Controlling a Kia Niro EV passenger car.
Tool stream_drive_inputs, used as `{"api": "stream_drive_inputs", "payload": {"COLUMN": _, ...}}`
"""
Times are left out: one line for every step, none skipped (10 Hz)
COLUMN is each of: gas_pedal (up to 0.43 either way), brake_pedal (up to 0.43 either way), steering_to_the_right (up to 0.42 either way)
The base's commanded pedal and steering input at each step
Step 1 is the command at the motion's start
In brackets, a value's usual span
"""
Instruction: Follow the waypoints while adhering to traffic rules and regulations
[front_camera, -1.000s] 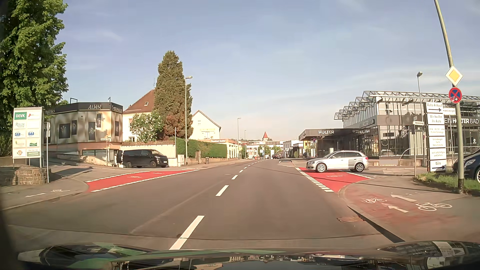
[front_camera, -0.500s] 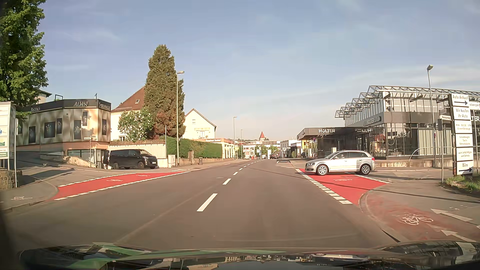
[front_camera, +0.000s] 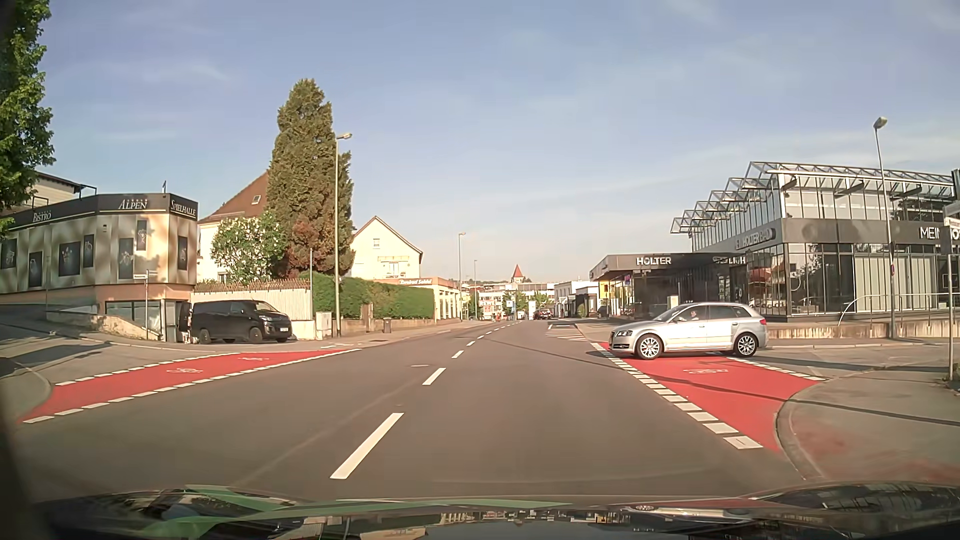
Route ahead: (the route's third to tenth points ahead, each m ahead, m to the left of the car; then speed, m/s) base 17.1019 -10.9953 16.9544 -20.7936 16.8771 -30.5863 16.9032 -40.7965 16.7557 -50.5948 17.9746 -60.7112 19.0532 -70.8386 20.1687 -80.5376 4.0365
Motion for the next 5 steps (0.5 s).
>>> {"api": "stream_drive_inputs", "payload": {"gas_pedal": 0.000, "brake_pedal": 0.165, "steering_to_the_right": 0.036}}
{"api": "stream_drive_inputs", "payload": {"gas_pedal": 0.000, "brake_pedal": 0.165, "steering_to_the_right": 0.048}}
{"api": "stream_drive_inputs", "payload": {"gas_pedal": 0.000, "brake_pedal": 0.165, "steering_to_the_right": 0.059}}
{"api": "stream_drive_inputs", "payload": {"gas_pedal": 0.000, "brake_pedal": 0.165, "steering_to_the_right": 0.073}}
{"api": "stream_drive_inputs", "payload": {"gas_pedal": 0.000, "brake_pedal": 0.134, "steering_to_the_right": 0.085}}
